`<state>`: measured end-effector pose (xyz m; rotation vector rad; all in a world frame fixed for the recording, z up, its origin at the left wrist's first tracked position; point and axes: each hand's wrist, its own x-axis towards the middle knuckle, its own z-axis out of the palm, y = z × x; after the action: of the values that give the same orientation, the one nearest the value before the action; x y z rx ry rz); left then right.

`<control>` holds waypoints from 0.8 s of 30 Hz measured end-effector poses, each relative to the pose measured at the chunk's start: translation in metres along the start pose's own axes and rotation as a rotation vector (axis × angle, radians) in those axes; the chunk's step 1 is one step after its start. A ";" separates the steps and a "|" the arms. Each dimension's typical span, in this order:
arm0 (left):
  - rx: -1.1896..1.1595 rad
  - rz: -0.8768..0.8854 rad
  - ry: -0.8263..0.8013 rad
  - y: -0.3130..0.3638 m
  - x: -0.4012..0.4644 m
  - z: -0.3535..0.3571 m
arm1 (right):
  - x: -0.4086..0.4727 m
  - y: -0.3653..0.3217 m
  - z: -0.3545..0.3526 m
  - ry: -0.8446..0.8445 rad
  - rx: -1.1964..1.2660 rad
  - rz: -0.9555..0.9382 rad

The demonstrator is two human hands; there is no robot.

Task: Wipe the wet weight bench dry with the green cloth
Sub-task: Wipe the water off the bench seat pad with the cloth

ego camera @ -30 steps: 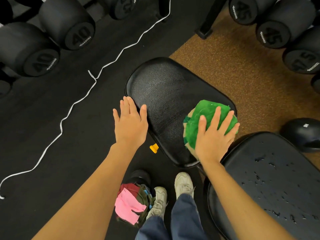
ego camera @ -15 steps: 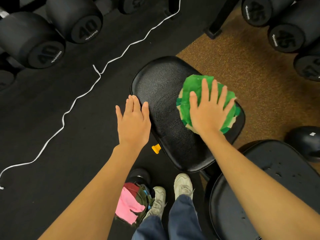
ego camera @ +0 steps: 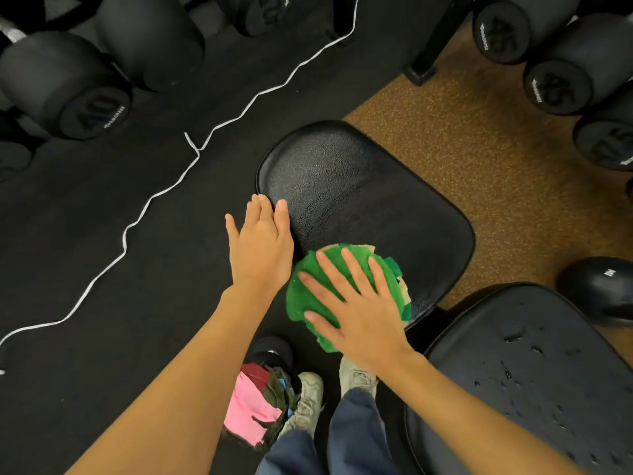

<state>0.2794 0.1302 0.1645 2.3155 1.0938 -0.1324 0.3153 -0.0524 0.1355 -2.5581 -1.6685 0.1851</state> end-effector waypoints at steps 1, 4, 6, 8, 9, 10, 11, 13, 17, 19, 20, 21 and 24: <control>0.004 0.003 -0.001 -0.001 0.001 0.000 | -0.005 0.007 -0.002 -0.011 0.003 -0.027; 0.012 0.014 0.007 -0.003 0.000 0.001 | -0.004 0.026 -0.008 -0.009 0.002 -0.025; 0.012 0.023 0.016 -0.003 -0.001 0.002 | 0.009 0.042 -0.010 0.011 -0.007 0.035; 0.015 0.033 0.049 -0.002 -0.004 0.002 | 0.027 0.060 -0.012 0.030 -0.025 0.106; 0.017 0.037 0.065 0.000 -0.005 0.003 | 0.037 0.070 -0.013 0.033 -0.035 0.139; 0.015 0.037 0.073 0.001 -0.005 0.003 | 0.045 0.079 -0.014 0.038 -0.043 0.176; 0.011 0.035 0.074 0.001 -0.006 0.003 | 0.053 0.087 -0.015 0.048 -0.046 0.223; 0.012 0.031 0.071 0.000 -0.005 0.003 | 0.064 0.103 -0.017 0.066 -0.028 0.339; 0.017 0.050 0.063 -0.006 -0.002 0.003 | 0.069 0.131 -0.019 0.083 0.066 0.609; 0.000 0.034 0.062 -0.008 -0.001 0.004 | 0.059 0.135 -0.018 0.126 0.078 0.727; -0.010 0.029 0.061 -0.008 -0.001 0.005 | 0.051 0.131 -0.017 0.148 0.080 0.786; -0.017 0.031 0.061 -0.008 -0.001 0.005 | 0.042 0.125 -0.013 0.171 0.088 0.849; -0.030 0.045 0.063 -0.006 -0.003 0.005 | 0.016 0.095 0.002 0.297 0.142 0.993</control>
<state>0.2740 0.1284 0.1582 2.3294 1.0668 -0.0257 0.4073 -0.0762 0.1202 -2.8526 -0.1903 -0.0284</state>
